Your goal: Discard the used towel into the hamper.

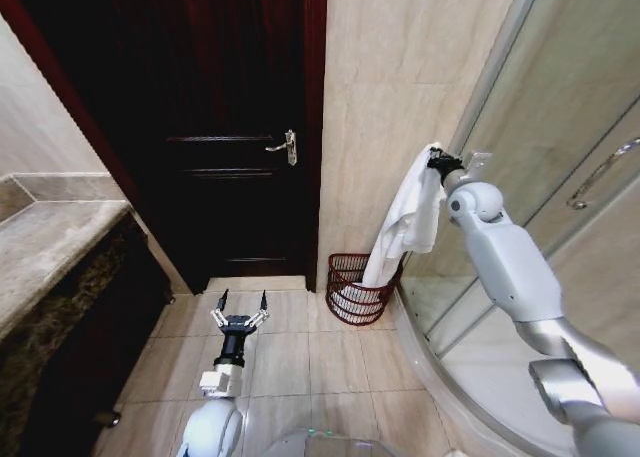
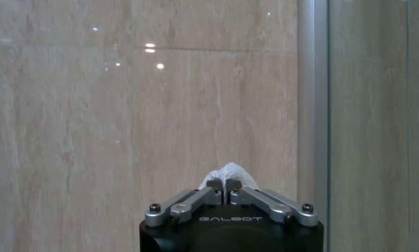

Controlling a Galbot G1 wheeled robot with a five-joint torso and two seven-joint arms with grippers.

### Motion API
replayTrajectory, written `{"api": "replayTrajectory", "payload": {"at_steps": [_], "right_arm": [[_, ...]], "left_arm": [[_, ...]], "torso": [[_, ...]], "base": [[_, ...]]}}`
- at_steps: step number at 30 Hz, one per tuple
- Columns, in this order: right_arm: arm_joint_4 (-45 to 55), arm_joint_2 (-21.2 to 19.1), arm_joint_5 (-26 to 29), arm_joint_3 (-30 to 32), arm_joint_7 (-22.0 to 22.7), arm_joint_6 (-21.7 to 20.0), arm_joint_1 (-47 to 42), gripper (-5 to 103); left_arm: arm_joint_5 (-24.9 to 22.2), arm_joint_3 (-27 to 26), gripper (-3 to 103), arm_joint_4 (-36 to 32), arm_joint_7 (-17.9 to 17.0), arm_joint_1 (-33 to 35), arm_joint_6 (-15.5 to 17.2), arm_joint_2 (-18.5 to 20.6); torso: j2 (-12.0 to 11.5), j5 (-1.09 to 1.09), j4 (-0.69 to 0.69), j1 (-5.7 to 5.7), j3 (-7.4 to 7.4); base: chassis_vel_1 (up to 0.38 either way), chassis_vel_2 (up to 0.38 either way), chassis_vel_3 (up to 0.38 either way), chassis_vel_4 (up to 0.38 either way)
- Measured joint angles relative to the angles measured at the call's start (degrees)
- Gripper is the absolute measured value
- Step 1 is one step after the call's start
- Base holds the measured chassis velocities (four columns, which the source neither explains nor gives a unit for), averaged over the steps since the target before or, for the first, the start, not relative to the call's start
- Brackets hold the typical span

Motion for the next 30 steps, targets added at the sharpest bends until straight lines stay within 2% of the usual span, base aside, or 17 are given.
{"api": "replayTrajectory", "payload": {"at_steps": [8, 30], "right_arm": [[1.6, 1.0, -4.0, 1.2, -0.5, 1.2, -3.9, 1], [7.2, 2.4, -5.6, 1.9, 0.2, 2.2, -9.4, 1]], "left_arm": [[-0.1, -0.2, 100, 0.4, 0.5, -0.4, 0.0, 0.2], [-0.1, 0.0, 100, 1.6, 0.9, -1.2, 0.1, 0.3]], "torso": [[-2.3, -0.01, 0.0, -1.02, -1.26], [-7.8, -0.02, 0.01, -3.44, -4.31]], "base": [[0.0, 0.0, 0.0, 0.0], [-0.023, 0.021, 0.021, -0.028]]}}
